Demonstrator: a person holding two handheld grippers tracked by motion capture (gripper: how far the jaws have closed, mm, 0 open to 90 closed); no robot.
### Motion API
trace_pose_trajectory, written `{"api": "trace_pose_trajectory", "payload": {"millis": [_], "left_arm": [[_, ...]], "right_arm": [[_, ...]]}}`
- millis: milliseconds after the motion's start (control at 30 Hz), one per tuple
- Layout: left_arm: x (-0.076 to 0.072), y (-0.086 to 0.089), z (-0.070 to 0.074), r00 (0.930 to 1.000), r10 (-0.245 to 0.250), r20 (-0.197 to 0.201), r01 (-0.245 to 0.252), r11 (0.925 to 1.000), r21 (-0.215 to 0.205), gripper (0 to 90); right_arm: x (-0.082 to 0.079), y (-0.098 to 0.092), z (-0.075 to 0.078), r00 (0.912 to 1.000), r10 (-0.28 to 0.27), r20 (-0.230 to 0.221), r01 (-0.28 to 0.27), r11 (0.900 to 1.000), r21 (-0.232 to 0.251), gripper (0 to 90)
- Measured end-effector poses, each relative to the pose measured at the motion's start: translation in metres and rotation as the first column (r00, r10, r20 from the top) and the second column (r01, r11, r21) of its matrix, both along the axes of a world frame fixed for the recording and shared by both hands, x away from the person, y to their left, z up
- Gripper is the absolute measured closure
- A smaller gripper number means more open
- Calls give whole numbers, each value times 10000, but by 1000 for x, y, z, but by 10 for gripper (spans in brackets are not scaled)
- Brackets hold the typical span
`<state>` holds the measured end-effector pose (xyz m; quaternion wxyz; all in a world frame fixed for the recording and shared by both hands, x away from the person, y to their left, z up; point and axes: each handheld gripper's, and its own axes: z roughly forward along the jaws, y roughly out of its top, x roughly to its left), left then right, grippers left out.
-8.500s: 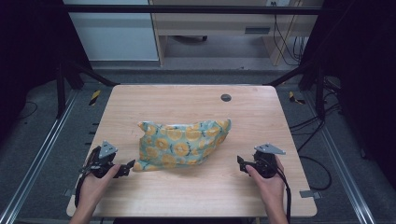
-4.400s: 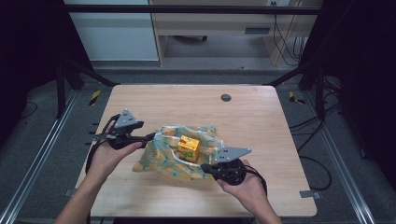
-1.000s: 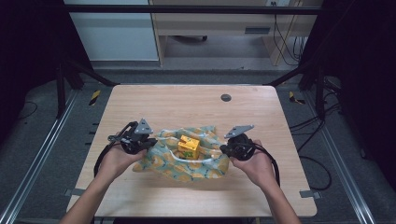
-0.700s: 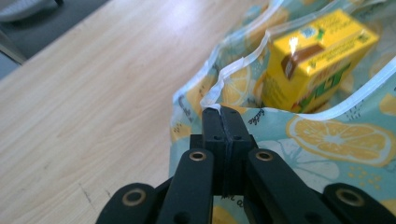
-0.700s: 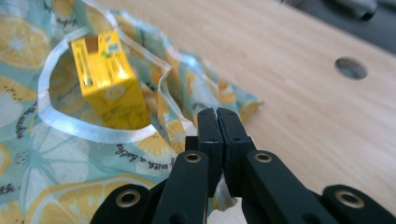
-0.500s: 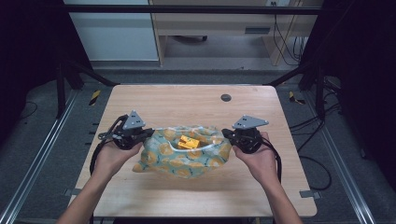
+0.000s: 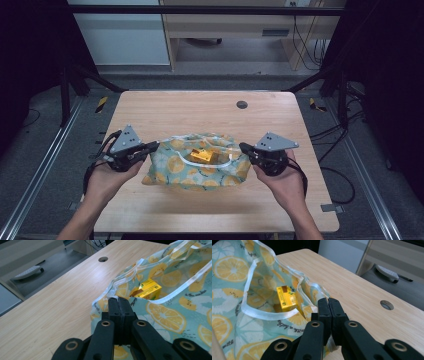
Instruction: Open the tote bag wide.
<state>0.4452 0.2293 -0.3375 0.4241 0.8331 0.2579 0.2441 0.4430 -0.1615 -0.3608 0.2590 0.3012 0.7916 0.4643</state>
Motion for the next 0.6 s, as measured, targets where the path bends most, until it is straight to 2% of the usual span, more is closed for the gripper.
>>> {"api": "trace_pose_trajectory", "payload": {"millis": [167,333,433,600], "left_arm": [[-9,4,-1,9999,-131,0,131,9998,-120,900],[-15,7,-14,9992,-259,-321,263,9996,118,900],[-19,9,-22,9987,-255,-432,256,9997,24,900],[-27,12,-27,9986,-318,-434,317,9995,-17,900]], "right_arm": [[-9,-6,-5,10000,42,-42,-41,9999,124,891],[-15,-9,-17,9993,178,-334,-180,9998,-56,891],[-18,-10,-24,9987,225,-450,-229,9997,-83,891],[-25,-12,-31,9979,279,-587,-282,9996,-51,892]]}}
